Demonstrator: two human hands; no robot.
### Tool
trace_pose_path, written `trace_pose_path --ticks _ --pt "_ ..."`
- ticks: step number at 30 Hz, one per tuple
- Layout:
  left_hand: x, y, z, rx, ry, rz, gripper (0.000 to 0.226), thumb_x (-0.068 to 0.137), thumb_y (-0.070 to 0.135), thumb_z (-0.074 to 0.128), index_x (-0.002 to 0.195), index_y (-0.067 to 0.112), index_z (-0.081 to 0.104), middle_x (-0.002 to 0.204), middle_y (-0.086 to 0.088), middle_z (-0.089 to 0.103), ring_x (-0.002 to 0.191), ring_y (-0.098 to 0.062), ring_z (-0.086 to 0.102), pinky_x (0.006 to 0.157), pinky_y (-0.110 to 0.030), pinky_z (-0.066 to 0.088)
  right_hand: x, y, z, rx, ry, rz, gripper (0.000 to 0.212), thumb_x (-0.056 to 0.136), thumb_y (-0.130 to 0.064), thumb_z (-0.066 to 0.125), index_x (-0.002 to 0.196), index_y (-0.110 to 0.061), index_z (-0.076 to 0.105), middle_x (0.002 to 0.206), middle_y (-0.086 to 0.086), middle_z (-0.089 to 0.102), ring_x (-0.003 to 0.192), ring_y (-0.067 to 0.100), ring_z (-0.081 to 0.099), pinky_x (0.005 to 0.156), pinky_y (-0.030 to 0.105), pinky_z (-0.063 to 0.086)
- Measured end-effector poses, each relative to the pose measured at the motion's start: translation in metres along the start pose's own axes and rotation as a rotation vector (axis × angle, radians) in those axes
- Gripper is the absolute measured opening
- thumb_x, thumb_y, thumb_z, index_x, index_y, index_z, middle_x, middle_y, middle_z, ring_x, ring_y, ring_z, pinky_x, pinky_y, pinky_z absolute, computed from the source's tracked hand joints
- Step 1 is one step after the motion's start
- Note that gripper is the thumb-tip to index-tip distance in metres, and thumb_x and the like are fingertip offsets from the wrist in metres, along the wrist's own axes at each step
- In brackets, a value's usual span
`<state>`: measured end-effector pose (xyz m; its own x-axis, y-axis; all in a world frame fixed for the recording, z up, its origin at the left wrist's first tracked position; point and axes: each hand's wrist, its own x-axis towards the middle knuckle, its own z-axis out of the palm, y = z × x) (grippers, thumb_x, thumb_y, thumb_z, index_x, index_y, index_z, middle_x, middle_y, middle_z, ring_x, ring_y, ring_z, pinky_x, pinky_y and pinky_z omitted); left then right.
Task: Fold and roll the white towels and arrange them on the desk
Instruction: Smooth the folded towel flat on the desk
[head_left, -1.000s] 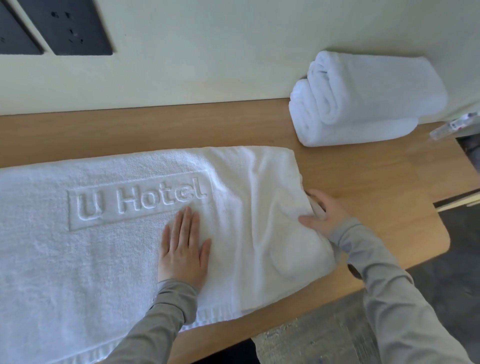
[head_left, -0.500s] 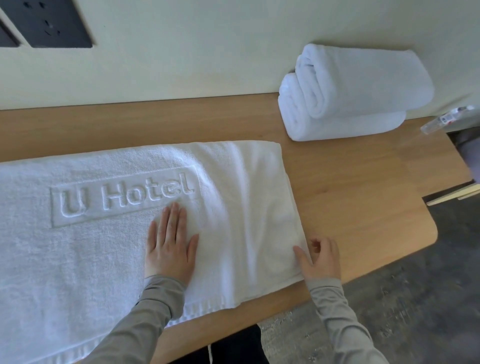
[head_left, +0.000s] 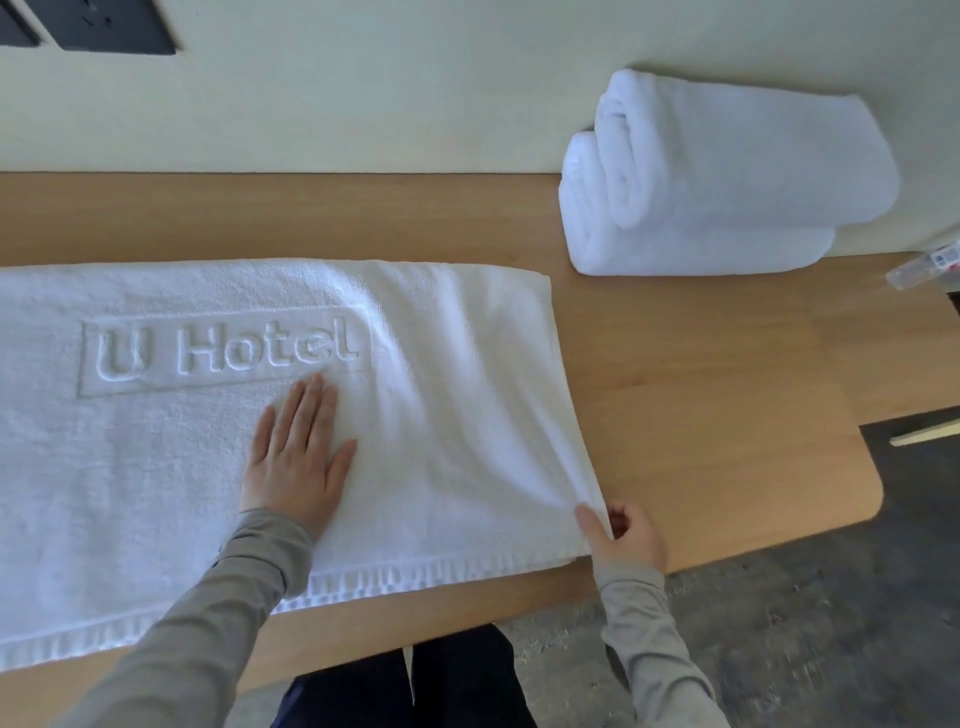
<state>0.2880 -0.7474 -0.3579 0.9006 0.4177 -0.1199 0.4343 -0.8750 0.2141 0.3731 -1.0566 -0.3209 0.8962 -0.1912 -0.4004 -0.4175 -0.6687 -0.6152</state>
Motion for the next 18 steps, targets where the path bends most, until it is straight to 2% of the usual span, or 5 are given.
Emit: trace_pose_path --ticks 3,6,9,15,18 --pt "0.001 0.0 -0.002 -0.003 -0.022 -0.005 0.066 0.095 0.048 0.017 0.145 0.007 0.029 0.153 -0.008 0.028 0.141 -0.021 0.024 0.117 -0.03 -0.002 0.001 0.002 -0.002 -0.004 -0.068 -0.006 0.016 0.083 -0.021 0.068 0.078 -0.012 0.056 0.068 -0.001 0.058 0.065 0.021 0.054 0.054 0.024 0.04" --pt "0.001 0.0 -0.002 0.012 -0.022 -0.006 0.07 0.096 0.052 0.009 0.145 0.006 0.03 0.152 -0.01 0.029 0.14 -0.023 0.026 0.117 -0.029 -0.003 0.0 -0.001 0.0 -0.024 -0.144 -0.034 0.015 0.083 -0.024 0.067 0.078 -0.015 0.057 0.07 -0.002 0.06 0.063 0.016 0.055 0.053 0.02 0.04" --pt "0.002 0.0 0.001 0.014 -0.008 -0.012 0.073 0.095 0.054 0.006 0.145 0.006 0.028 0.153 -0.009 0.027 0.141 -0.023 0.025 0.117 -0.033 0.002 -0.008 -0.003 0.001 0.038 -0.172 -0.018 0.012 0.082 -0.019 0.069 0.081 -0.017 0.057 0.074 -0.003 0.062 0.062 0.01 0.057 0.048 0.013 0.041" --pt "0.001 0.003 0.001 0.013 0.016 -0.019 0.077 0.093 0.057 0.001 0.147 0.007 0.022 0.155 -0.007 0.022 0.143 -0.021 0.02 0.118 -0.042 0.012 -0.009 -0.013 0.002 0.271 -0.299 -0.009 0.023 0.078 -0.009 0.072 0.088 -0.016 0.053 0.085 0.002 0.064 0.074 0.014 0.061 0.059 0.018 0.048" --pt "0.001 0.005 -0.001 0.013 0.007 -0.024 0.079 0.092 0.059 -0.001 0.147 0.006 0.022 0.155 -0.008 0.022 0.143 -0.022 0.02 0.118 -0.043 0.012 -0.003 -0.013 0.0 0.284 -0.257 0.04 0.026 0.077 -0.008 0.071 0.094 -0.013 0.052 0.087 0.001 0.063 0.074 0.015 0.061 0.059 0.02 0.047"
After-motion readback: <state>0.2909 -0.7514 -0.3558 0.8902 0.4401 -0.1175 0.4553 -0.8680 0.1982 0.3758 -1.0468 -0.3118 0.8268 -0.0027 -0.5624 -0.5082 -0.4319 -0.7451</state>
